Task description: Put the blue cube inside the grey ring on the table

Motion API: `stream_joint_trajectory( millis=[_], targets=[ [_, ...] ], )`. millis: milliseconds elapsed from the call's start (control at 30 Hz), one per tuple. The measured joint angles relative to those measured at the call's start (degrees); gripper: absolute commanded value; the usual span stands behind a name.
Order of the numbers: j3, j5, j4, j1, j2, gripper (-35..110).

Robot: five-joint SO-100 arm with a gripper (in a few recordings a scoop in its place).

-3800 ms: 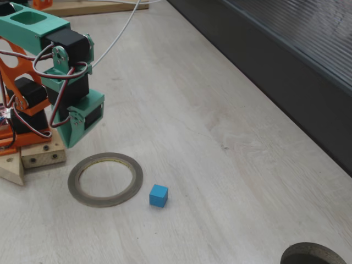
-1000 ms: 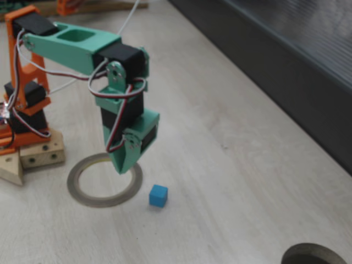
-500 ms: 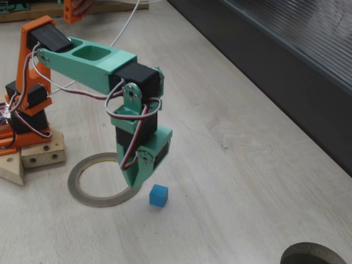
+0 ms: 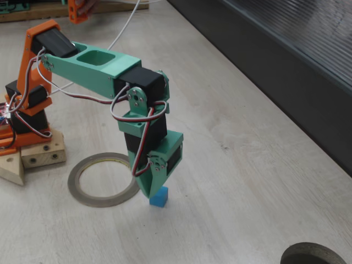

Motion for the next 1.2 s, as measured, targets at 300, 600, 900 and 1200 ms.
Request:
stream_joint_trajectory(
  millis=[300,600,900,1200],
  targets=[
    [0.0,0.0,0.0,0.0,-0.2,1],
    [0.0,0.0,0.0,0.0,-0.2,1],
    [0.0,0.0,0.0,0.0,-0.2,1],
    [-0.4,0.0,0.0,0.0,-0.7,2]
  ],
)
